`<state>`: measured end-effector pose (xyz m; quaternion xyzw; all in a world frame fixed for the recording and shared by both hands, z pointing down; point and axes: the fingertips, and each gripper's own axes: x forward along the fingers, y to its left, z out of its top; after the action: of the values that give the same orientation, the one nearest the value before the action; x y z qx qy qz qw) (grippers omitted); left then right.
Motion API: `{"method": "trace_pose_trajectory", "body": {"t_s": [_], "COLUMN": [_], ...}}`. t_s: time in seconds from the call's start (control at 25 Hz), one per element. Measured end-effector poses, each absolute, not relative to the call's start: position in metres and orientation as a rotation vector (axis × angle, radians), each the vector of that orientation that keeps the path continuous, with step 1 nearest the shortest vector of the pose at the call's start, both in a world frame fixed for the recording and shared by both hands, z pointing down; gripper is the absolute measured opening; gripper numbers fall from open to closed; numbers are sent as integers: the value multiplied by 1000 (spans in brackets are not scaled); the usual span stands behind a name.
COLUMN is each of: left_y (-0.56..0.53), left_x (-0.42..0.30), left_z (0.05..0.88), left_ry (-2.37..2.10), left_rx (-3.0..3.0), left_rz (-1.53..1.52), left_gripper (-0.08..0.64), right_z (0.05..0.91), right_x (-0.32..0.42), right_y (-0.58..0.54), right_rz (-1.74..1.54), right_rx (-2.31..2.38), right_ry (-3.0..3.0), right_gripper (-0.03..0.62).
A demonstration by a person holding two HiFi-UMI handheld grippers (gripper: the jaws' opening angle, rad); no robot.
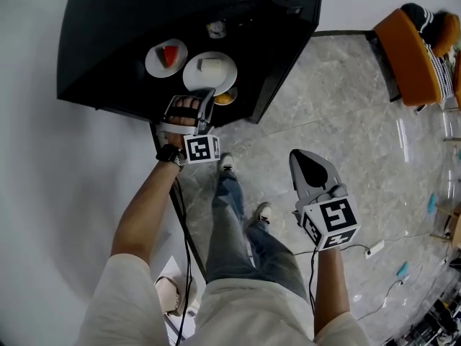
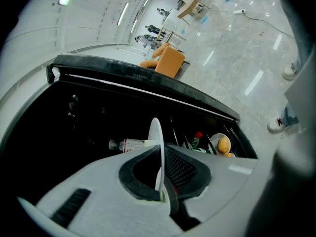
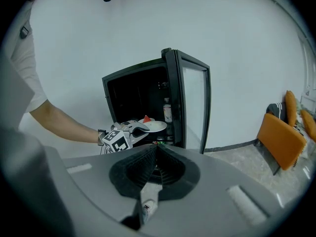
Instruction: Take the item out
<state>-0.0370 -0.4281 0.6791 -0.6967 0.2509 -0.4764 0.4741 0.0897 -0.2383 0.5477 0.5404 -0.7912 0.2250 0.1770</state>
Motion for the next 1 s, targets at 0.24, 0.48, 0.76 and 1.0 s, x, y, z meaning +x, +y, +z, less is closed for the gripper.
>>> {"method": "trace_pose_trajectory", "body": {"t_s": [0.24, 0.48, 0.76, 1.0], "left_y": [-396, -362, -316, -257], "left_x": [-31, -30, -27, -16], "left_z": [642, 593, 509, 446], "left_ry": [611, 655, 721, 710], "left_rx": [-1719, -1704, -1703, -1705], "left_rz": [-1113, -1096, -1056, -1040], "left_gripper": [9, 9, 9, 11], "right_z": [526, 492, 451, 407], "right_x": [89, 98, 109, 112], "right_y": [-233, -225, -195, -169], "right_rz": [604, 552, 437, 344], "right_rx": [1541, 1577, 1557, 1519], "right_ry": [-2275, -2323, -2315, -2366], "right_gripper": [8, 8, 8, 8]}}
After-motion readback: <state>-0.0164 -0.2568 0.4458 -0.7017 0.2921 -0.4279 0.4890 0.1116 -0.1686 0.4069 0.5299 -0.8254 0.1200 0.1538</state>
